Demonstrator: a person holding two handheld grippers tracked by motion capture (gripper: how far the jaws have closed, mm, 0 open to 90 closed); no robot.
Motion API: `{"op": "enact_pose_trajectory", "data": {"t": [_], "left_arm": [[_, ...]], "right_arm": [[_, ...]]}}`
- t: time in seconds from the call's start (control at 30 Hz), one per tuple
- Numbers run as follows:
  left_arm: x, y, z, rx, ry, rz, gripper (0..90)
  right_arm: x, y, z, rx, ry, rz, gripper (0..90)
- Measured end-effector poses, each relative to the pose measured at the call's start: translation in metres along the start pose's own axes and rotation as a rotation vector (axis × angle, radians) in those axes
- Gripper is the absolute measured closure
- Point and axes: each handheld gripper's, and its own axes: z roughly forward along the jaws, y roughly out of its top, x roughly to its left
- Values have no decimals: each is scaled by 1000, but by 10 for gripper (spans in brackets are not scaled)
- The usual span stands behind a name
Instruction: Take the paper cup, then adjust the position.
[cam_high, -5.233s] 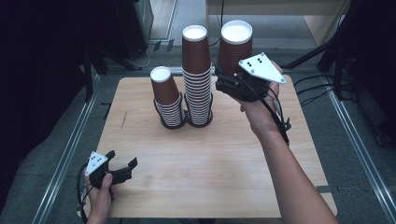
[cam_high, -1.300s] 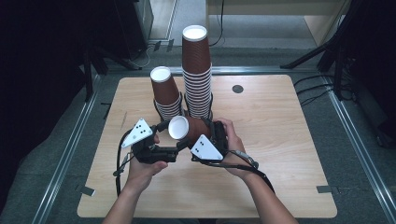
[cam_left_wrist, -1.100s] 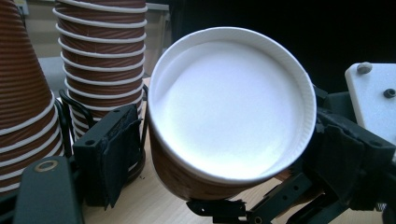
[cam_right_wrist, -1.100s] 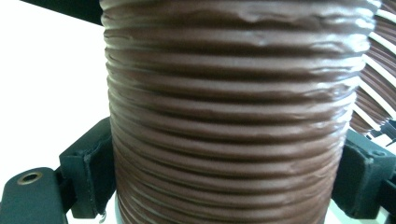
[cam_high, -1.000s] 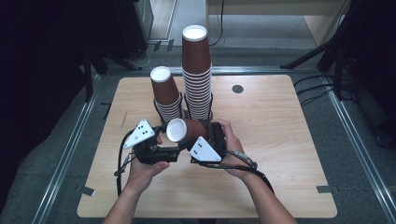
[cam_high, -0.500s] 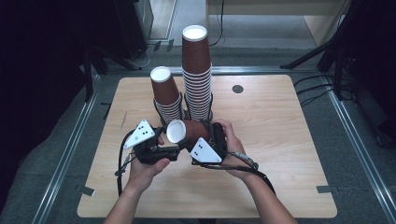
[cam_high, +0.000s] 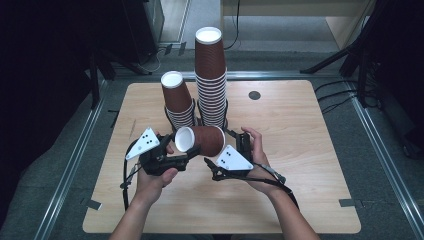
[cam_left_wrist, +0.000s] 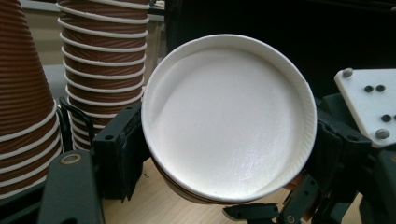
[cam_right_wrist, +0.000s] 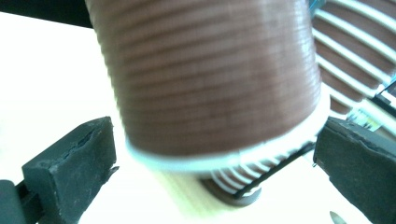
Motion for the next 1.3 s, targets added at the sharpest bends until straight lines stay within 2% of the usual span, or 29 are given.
{"op": "enact_pose_trajectory", "data": {"t": [0.17, 0.4, 0.47, 0.5, 0.6, 0.67, 0.7, 0.73, 0.77, 0.8, 0.83, 0.97, 1.0, 1.03, 1.1, 1.17, 1.2, 1.27, 1.3], "left_arm": [[2, -2, 0, -9, 11, -7, 231], [6, -4, 0, -36, 33, -11, 231], [7, -4, 0, -40, 35, -10, 231], [7, -4, 0, -47, 34, -15, 231], [8, -6, 0, -53, 43, -16, 231], [8, -7, 1, -54, 45, -16, 231], [8, -7, 1, -54, 45, -16, 231], [8, -8, 2, -57, 48, -14, 231], [8, -8, 2, -57, 48, -14, 231], [8, -8, 2, -57, 51, -9, 231], [8, -8, 2, -57, 51, -9, 231], [10, -10, 3, -69, 62, -8, 231], [11, -11, 3, -68, 63, -4, 231], [11, -11, 3, -69, 65, -4, 231], [12, -11, 3, -78, 68, -10, 231], [12, -12, 3, -82, 73, -7, 231], [12, -12, 3, -82, 73, -7, 231], [12, -13, 4, -84, 78, -4, 231], [12, -13, 5, -86, 79, -2, 231]], "right_arm": [[-1, -14, -5, 23, -25, 62, 0], [0, -26, -11, 48, -73, 111, 0], [3, -29, -12, 48, -60, 147, 0], [3, -29, -12, 48, -60, 147, 0], [13, -32, -15, 40, -36, 219, 0], [15, -32, -16, 36, -14, 285, 0], [15, -32, -16, 36, -14, 285, 0], [17, -31, -17, 38, -2, 370, 2], [17, -31, -17, 38, -2, 370, 2], [19, -31, -18, 30, -11, 450, 2], [19, -31, -18, 30, -11, 450, 2], [25, -32, -20, -42, -33, 653, 0], [25, -32, -22, -69, -52, 738, 0], [25, -32, -22, -88, -66, 781, 0], [25, -32, -23, -90, -99, 839, 0], [25, -32, -22, -84, -97, 897, 0], [25, -32, -22, -84, -97, 897, 0], [27, -30, -22, -94, -114, 933, 0], [29, -29, -23, -102, -152, 931, 0]]}}
